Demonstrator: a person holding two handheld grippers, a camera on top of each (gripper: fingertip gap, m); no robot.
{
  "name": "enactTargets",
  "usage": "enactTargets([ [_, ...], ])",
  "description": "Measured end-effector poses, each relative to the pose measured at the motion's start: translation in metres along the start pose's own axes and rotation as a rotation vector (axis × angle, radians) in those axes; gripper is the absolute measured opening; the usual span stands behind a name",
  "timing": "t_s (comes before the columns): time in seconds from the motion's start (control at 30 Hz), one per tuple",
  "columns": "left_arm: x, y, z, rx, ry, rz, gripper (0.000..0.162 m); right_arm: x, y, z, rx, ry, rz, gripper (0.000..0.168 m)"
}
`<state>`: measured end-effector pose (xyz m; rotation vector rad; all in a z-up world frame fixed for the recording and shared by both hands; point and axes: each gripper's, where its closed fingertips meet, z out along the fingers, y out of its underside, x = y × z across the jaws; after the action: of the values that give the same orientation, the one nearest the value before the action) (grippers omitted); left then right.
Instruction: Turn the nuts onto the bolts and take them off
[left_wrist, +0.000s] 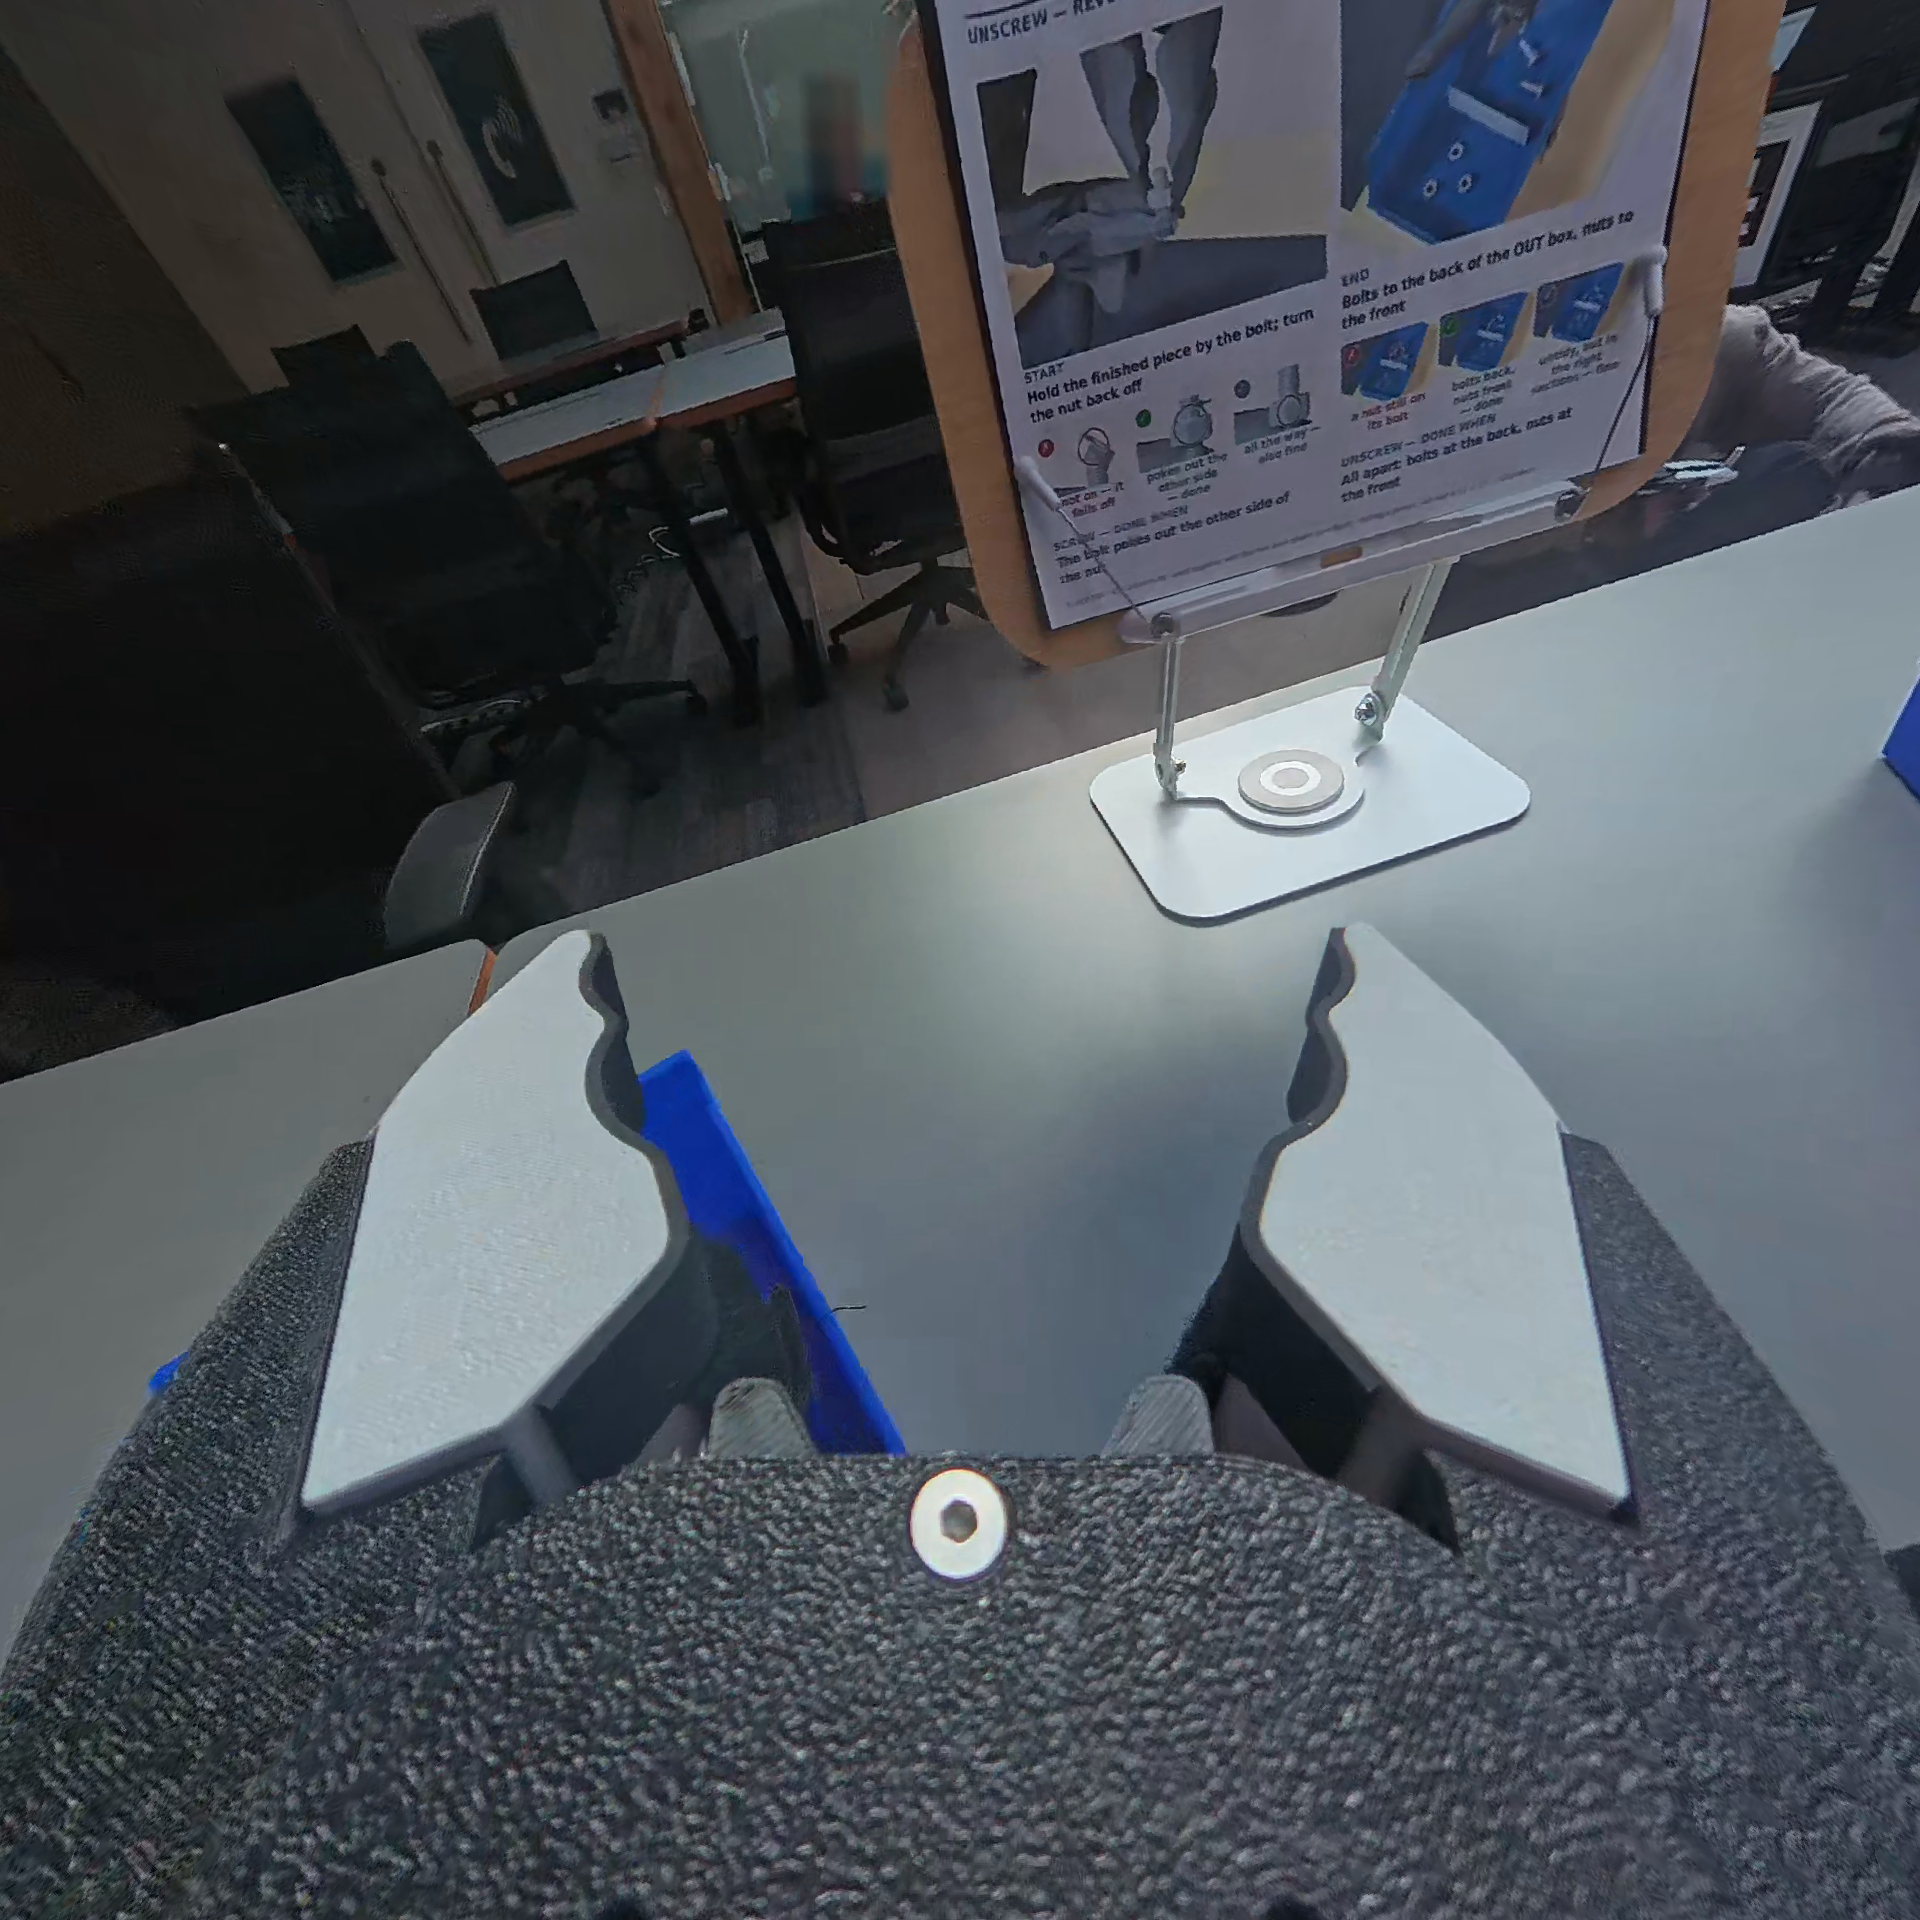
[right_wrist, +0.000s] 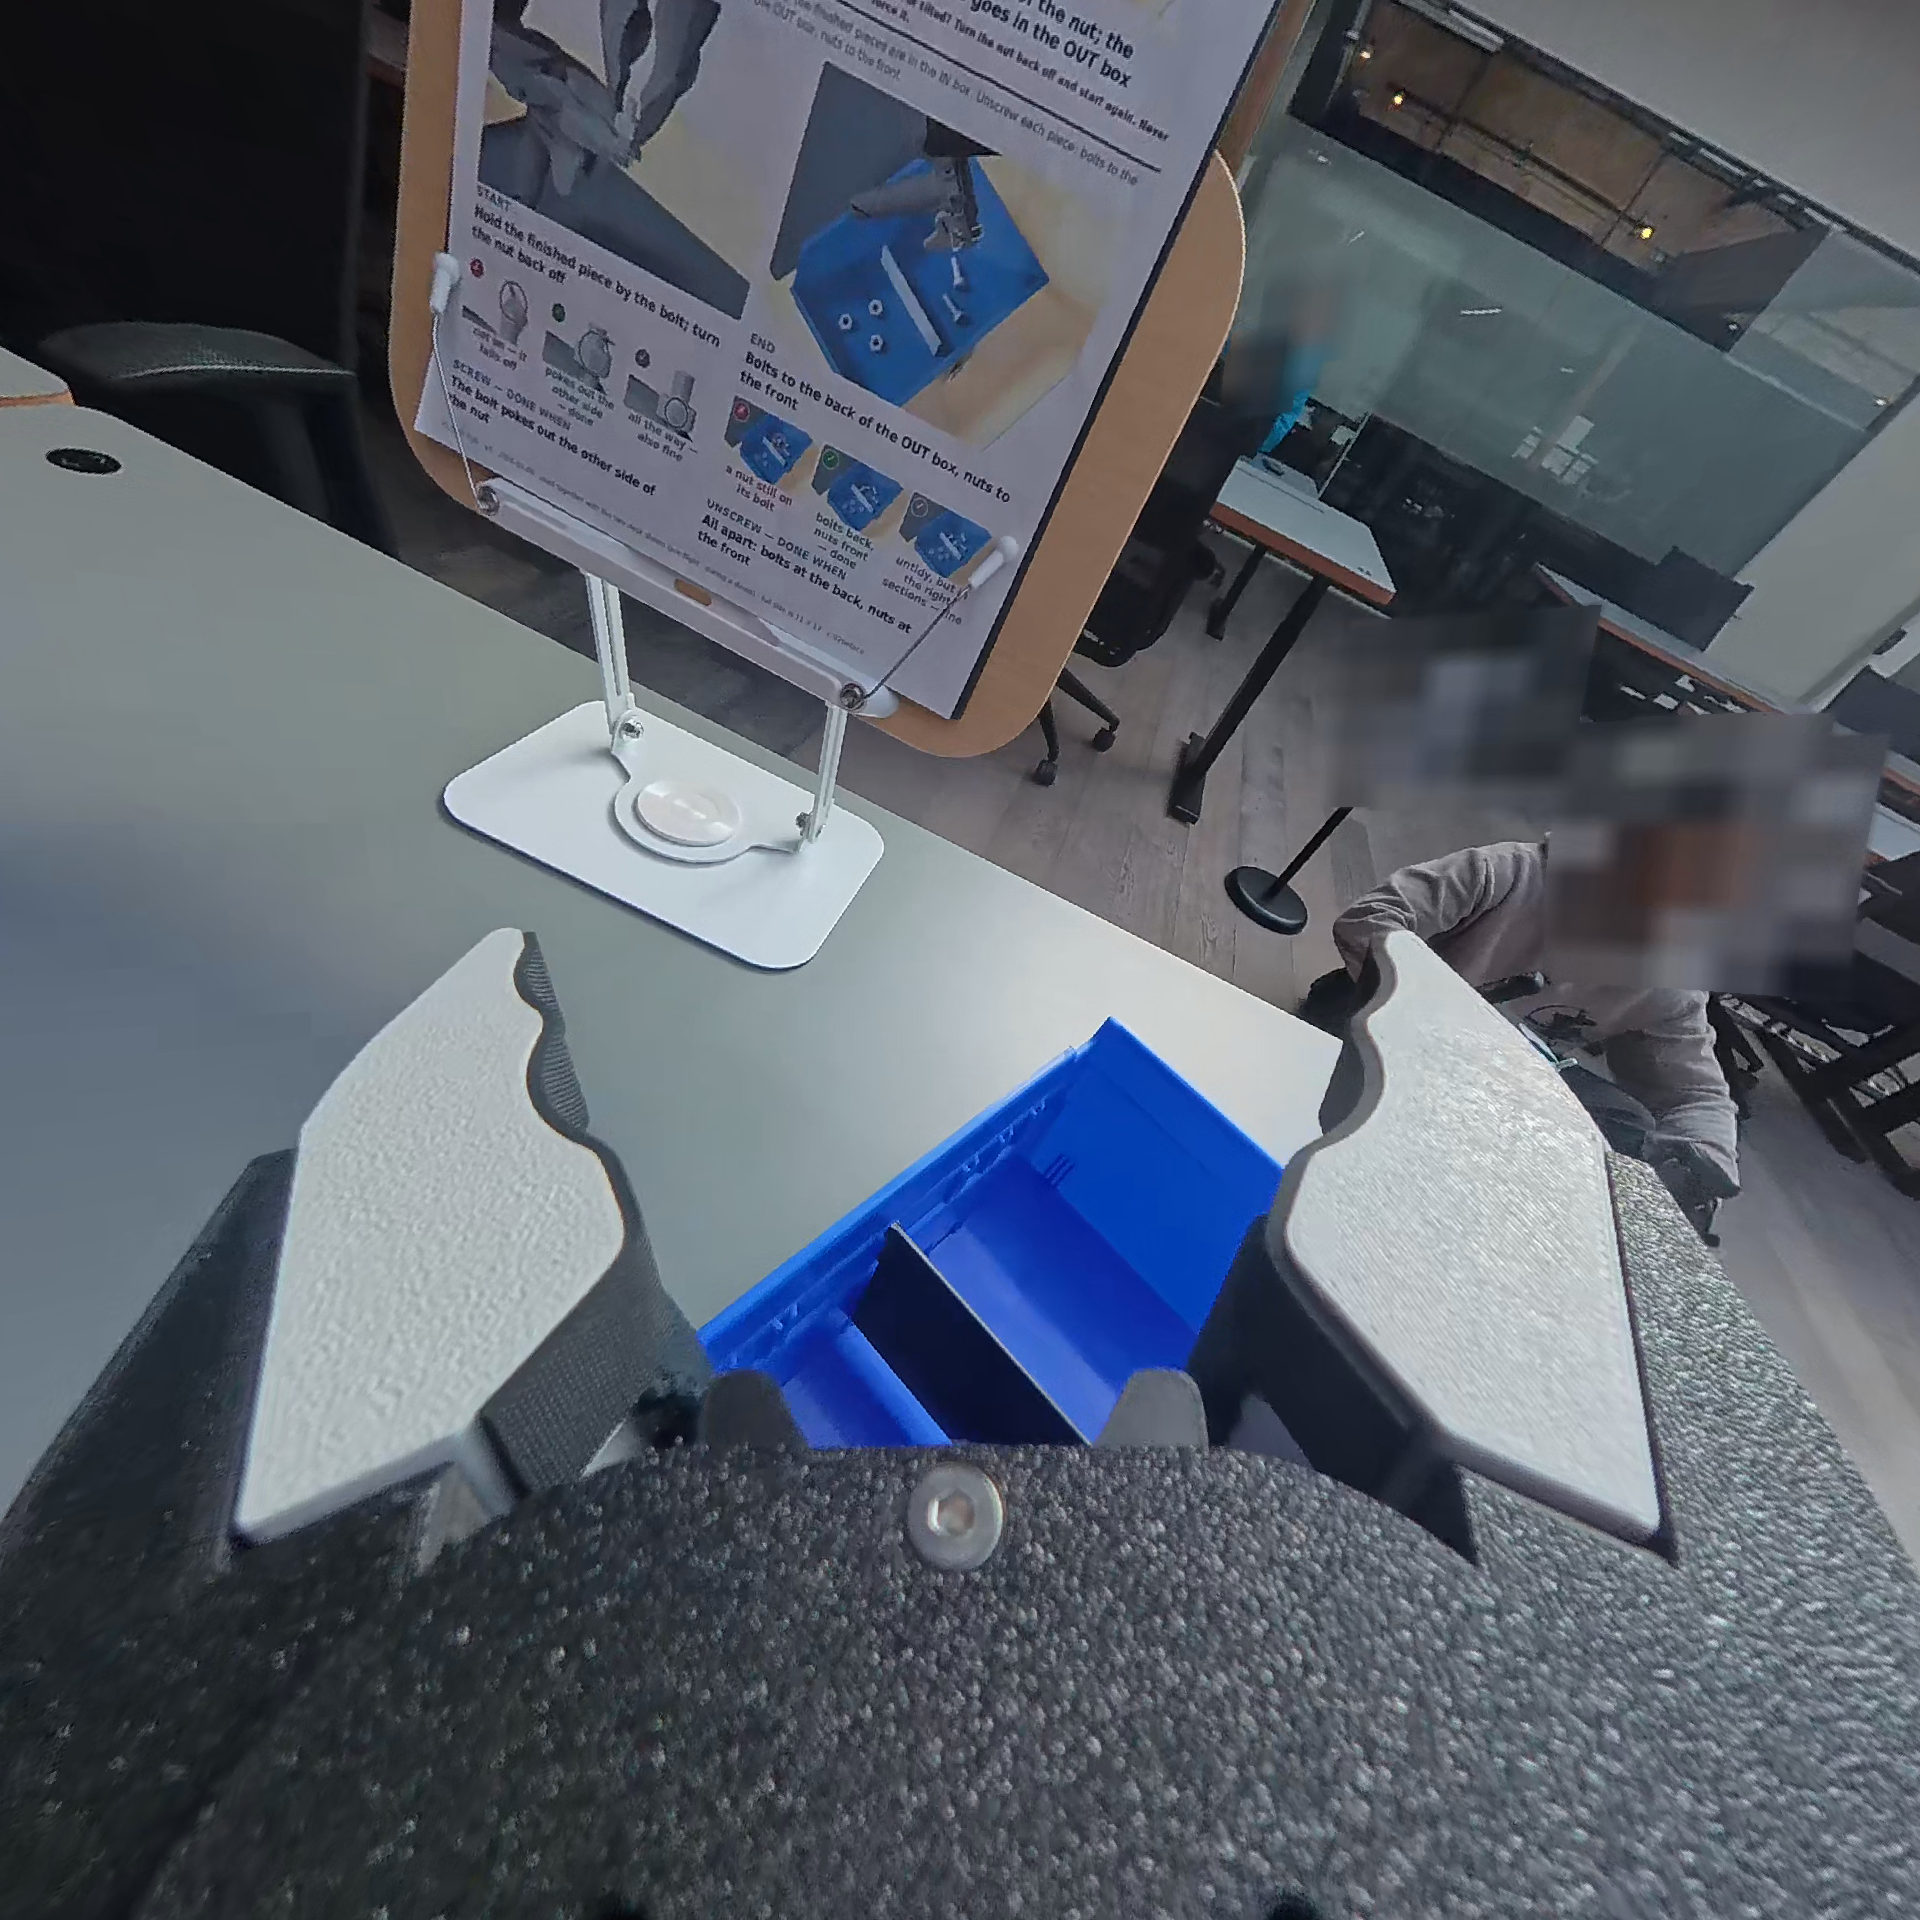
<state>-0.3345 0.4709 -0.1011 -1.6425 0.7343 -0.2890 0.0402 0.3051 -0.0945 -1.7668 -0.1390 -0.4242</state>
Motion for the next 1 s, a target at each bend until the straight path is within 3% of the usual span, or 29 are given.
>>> enactTargets([
  [0.47,-0.103,0.103,-0.047,-0.298,-0.145,-0.214,0.108,-0.013,0.001,-0.003,-0.016,-0.064,-0.006,0.136],
  [0.6,-0.111,0.145,-0.043,-0.434,-0.125,-0.272,0.104,-0.015,0.004,0.0,-0.031,-0.077,-0.01,0.136],
  [0.8,-0.115,0.184,-0.016,-0.532,-0.104,-0.307,0.083,-0.012,0.004,-0.001,-0.031,-0.068,-0.015,0.135],
  [1.0,-0.119,0.227,-0.001,-0.694,-0.139,-0.3,0.08,-0.006,0.004,-0.004,-0.022,-0.056,-0.009,0.134],
])
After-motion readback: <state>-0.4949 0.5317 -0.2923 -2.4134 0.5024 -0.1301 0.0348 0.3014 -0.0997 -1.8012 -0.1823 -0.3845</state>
